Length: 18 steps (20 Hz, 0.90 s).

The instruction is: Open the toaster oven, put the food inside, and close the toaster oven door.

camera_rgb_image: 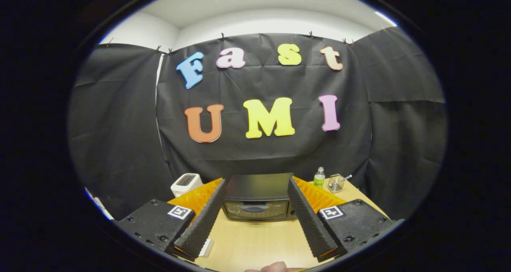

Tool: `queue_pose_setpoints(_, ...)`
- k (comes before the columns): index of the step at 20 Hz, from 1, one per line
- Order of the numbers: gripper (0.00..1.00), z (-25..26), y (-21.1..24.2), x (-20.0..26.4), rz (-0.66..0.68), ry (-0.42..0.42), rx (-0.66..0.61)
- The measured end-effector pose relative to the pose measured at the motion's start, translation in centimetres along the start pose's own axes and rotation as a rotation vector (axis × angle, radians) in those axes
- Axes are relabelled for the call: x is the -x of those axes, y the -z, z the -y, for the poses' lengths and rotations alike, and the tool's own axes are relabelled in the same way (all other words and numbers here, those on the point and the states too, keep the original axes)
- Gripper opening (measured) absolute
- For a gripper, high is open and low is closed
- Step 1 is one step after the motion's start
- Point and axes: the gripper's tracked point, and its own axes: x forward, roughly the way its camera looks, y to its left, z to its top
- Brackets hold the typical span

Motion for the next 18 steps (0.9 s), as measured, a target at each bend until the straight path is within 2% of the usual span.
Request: queue_pose_setpoints(18, 1.00, -1.1, -0.1, -0.6, 0.001, 0.014, -0.002)
